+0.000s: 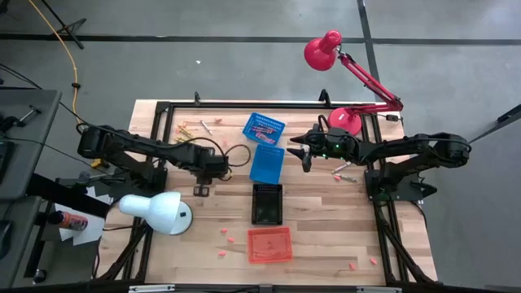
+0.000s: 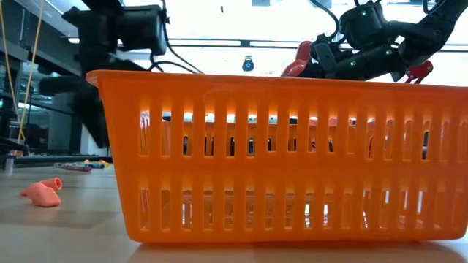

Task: Sort crayons
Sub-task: Put the pink crayon into the top blue bin

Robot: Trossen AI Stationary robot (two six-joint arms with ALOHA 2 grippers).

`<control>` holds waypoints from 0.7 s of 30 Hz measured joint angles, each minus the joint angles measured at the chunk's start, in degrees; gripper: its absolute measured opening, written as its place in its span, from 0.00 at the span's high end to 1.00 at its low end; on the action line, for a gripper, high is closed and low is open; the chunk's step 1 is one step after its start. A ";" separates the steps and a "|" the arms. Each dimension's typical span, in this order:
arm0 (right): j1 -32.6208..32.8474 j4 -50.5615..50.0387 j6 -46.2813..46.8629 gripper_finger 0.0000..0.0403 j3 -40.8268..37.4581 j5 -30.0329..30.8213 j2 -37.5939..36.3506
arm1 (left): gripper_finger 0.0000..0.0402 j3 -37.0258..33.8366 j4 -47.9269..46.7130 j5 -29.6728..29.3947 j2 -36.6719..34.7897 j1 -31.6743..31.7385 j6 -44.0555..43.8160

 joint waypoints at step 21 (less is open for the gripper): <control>0.00 -0.87 -0.50 0.49 0.00 0.00 0.00 | 0.78 -7.58 -3.55 -8.71 -0.06 -0.44 12.37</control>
